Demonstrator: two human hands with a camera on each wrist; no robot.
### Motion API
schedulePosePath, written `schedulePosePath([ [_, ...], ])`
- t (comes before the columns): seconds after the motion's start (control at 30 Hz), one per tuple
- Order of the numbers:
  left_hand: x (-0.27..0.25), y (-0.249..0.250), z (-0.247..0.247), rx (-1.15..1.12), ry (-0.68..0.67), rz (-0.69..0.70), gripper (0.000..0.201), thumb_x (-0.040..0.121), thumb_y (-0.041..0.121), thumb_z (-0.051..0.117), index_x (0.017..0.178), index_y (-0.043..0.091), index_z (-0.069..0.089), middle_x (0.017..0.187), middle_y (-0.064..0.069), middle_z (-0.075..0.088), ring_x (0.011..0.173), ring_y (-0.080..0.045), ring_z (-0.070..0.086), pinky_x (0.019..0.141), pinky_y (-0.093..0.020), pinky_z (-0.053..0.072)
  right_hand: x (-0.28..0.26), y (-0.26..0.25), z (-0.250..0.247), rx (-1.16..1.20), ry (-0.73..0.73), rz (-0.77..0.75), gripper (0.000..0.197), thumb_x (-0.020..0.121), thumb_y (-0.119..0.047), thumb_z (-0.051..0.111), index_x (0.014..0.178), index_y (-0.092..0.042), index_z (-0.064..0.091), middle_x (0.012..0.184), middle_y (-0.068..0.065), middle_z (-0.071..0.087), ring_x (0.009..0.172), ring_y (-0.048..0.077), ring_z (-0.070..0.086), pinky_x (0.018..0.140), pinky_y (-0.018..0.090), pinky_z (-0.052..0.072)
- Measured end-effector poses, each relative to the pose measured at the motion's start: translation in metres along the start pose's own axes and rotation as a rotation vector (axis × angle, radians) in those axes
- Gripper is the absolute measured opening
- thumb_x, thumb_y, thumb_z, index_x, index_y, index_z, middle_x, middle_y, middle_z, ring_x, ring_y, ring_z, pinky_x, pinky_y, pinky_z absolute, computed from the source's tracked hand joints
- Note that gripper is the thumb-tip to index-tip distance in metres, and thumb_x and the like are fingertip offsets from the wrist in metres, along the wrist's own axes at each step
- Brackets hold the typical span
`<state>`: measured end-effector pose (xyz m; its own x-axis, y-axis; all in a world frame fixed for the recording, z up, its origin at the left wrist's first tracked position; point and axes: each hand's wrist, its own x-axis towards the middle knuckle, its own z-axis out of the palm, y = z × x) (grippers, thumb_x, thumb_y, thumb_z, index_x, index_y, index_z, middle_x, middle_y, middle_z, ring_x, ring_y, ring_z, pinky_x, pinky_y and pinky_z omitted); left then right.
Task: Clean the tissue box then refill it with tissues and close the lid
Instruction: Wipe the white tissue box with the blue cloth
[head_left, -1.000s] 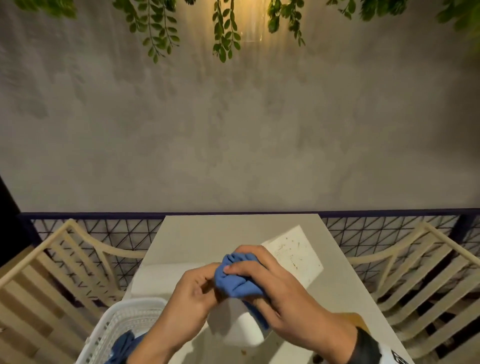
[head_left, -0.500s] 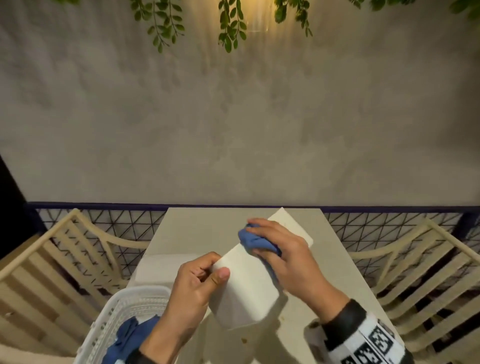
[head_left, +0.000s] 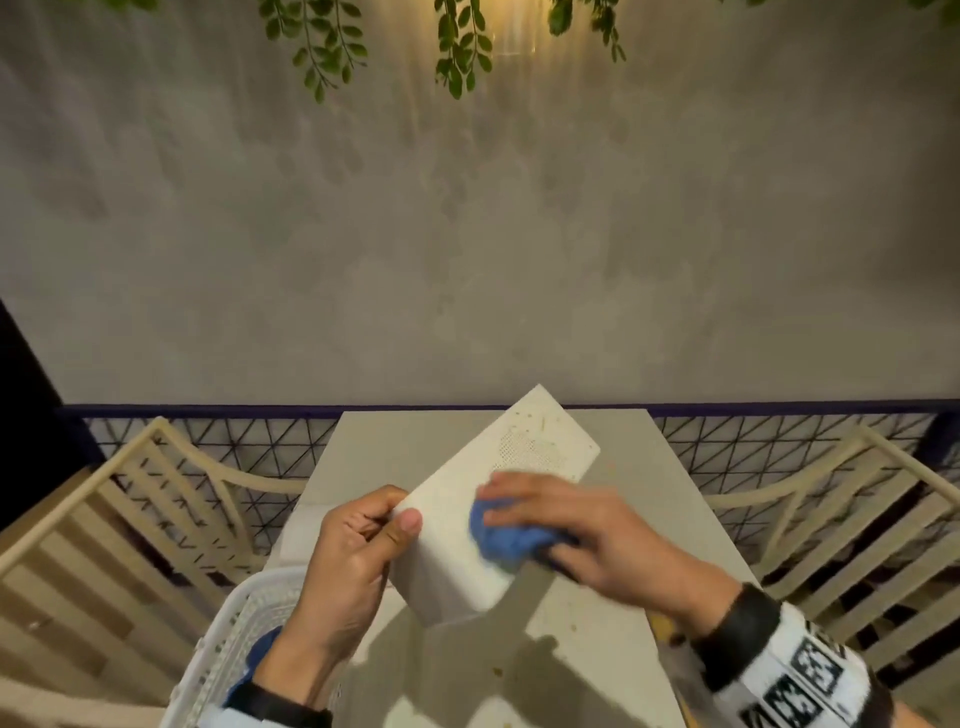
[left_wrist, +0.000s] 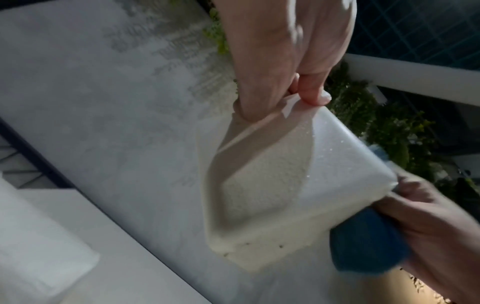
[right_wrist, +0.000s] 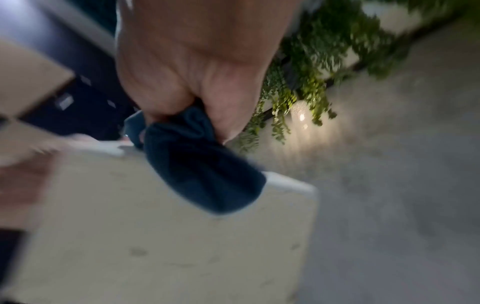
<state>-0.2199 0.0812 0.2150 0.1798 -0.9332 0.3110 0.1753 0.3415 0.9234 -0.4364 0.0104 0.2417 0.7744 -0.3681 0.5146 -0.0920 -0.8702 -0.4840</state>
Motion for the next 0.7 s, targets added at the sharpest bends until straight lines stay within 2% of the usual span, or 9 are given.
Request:
schedulePosePath([
  [0.07, 0.001, -0.002, 0.005, 0.038, -0.033, -0.032, 0.032, 0.050, 0.046, 0.080, 0.062, 0.017, 0.073, 0.056, 0.006, 0.059, 0.054, -0.002, 0.051, 0.049, -0.011, 0.040, 0.011, 0.013, -0.008, -0.068, 0.187, 0.179, 0.032, 0.084, -0.014, 0.056, 0.114, -0.016, 0.065, 0.126, -0.004, 0.059, 0.119, -0.005, 0.046, 0.105, 0.028, 0.037],
  [0.13, 0.007, -0.005, 0.010, 0.017, -0.011, -0.022, 0.028, 0.050, 0.045, 0.080, 0.061, 0.020, 0.072, 0.055, 0.008, 0.062, 0.052, -0.001, 0.052, 0.049, -0.010, 0.042, 0.025, 0.001, 0.008, -0.066, 0.273, 0.195, 0.031, 0.084, -0.019, 0.057, 0.112, -0.010, 0.066, 0.125, 0.003, 0.060, 0.117, 0.000, 0.046, 0.103, 0.032, 0.036],
  [0.23, 0.015, -0.007, 0.004, -0.096, 0.066, -0.036, 0.050, 0.037, 0.060, 0.087, 0.060, 0.018, 0.072, 0.055, 0.006, 0.064, 0.053, -0.003, 0.055, 0.052, -0.015, 0.047, 0.007, -0.016, 0.037, -0.028, 0.044, -0.073, 0.028, 0.087, -0.008, 0.059, 0.115, -0.004, 0.064, 0.128, 0.010, 0.058, 0.128, 0.017, 0.045, 0.109, 0.031, 0.035],
  [0.27, 0.016, -0.008, 0.000, -0.099, 0.071, -0.040, 0.052, 0.035, 0.061, 0.088, 0.058, 0.017, 0.071, 0.054, 0.006, 0.063, 0.053, -0.003, 0.054, 0.053, -0.016, 0.046, -0.002, -0.010, 0.032, -0.026, -0.010, -0.090, 0.030, 0.086, 0.000, 0.061, 0.115, -0.004, 0.064, 0.129, 0.010, 0.058, 0.130, 0.016, 0.044, 0.110, 0.029, 0.034],
  [0.3, 0.015, -0.007, -0.001, -0.074, 0.074, -0.055, 0.052, 0.035, 0.060, 0.088, 0.057, 0.017, 0.070, 0.053, 0.007, 0.061, 0.052, -0.002, 0.053, 0.052, -0.015, 0.044, -0.005, 0.003, 0.023, -0.018, 0.005, -0.040, 0.035, 0.082, 0.005, 0.063, 0.116, -0.005, 0.064, 0.130, 0.007, 0.057, 0.130, 0.010, 0.043, 0.110, 0.027, 0.033],
  [0.37, 0.013, -0.010, 0.001, -0.026, 0.071, -0.082, 0.033, 0.049, 0.045, 0.086, 0.055, 0.018, 0.069, 0.052, 0.009, 0.059, 0.051, 0.000, 0.051, 0.052, -0.017, 0.041, -0.002, 0.024, 0.010, -0.040, 0.212, 0.164, 0.035, 0.083, -0.003, 0.061, 0.117, -0.010, 0.063, 0.129, -0.003, 0.055, 0.125, -0.004, 0.042, 0.107, 0.029, 0.036],
  [0.43, 0.014, -0.012, 0.007, -0.027, 0.072, -0.076, 0.016, 0.065, 0.029, 0.074, 0.053, 0.019, 0.069, 0.050, 0.009, 0.058, 0.049, -0.001, 0.050, 0.052, -0.021, 0.037, 0.004, 0.020, 0.018, -0.097, 0.319, 0.227, 0.033, 0.087, -0.019, 0.054, 0.119, -0.011, 0.061, 0.130, -0.002, 0.055, 0.124, 0.002, 0.043, 0.104, 0.034, 0.036],
  [0.57, 0.014, -0.016, 0.008, -0.104, 0.043, -0.051, 0.047, 0.041, 0.057, 0.088, 0.056, 0.016, 0.070, 0.052, 0.006, 0.061, 0.050, -0.003, 0.053, 0.051, -0.013, 0.045, -0.001, 0.000, 0.038, -0.060, 0.088, -0.034, 0.034, 0.089, -0.014, 0.049, 0.121, -0.009, 0.058, 0.134, 0.007, 0.052, 0.129, 0.016, 0.043, 0.110, 0.030, 0.033],
  [0.7, 0.012, -0.025, 0.012, -0.033, 0.060, -0.013, 0.054, 0.043, 0.067, 0.082, 0.058, 0.016, 0.069, 0.053, 0.002, 0.059, 0.053, -0.003, 0.049, 0.050, -0.013, 0.039, 0.011, 0.012, 0.028, -0.074, 0.274, 0.244, 0.040, 0.088, -0.028, 0.046, 0.125, -0.015, 0.056, 0.136, -0.006, 0.045, 0.127, 0.007, 0.040, 0.106, 0.031, 0.032],
])
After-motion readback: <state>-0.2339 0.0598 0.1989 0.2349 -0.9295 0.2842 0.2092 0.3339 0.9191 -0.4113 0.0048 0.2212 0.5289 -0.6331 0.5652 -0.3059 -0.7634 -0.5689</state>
